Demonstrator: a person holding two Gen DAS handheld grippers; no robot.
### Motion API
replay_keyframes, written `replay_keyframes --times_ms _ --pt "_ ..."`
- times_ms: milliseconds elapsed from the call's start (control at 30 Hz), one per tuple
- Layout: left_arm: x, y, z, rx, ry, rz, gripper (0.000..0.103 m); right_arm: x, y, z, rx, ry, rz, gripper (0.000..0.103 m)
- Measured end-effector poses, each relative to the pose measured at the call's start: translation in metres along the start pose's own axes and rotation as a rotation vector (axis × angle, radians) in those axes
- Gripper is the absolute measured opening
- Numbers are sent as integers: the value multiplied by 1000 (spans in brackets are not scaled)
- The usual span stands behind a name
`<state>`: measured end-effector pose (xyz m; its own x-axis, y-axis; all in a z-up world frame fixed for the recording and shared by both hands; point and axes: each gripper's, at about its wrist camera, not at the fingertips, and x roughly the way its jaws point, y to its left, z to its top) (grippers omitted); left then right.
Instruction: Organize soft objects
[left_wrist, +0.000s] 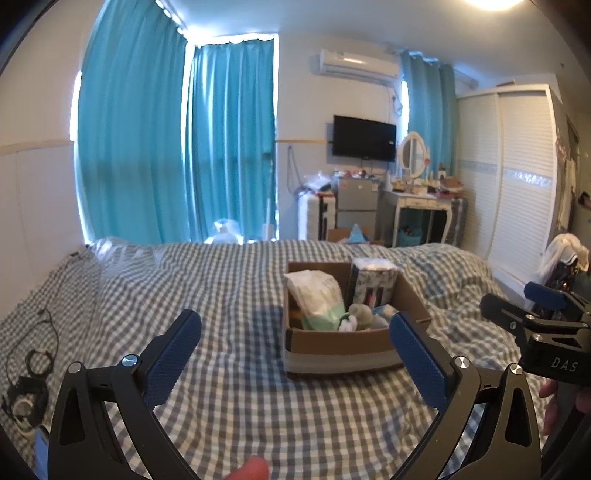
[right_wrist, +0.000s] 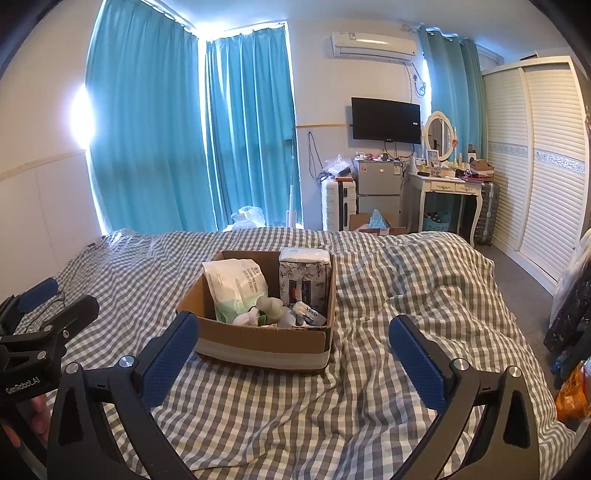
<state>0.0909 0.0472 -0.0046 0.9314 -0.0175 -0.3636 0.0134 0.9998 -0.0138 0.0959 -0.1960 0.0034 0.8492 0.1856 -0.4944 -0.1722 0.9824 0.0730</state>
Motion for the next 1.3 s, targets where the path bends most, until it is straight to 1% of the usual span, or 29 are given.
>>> replay_keyframes --times_ms 1300 --pt "-4 -2 -2 -3 4 5 103 0 4 -4 3 11 -6 103"
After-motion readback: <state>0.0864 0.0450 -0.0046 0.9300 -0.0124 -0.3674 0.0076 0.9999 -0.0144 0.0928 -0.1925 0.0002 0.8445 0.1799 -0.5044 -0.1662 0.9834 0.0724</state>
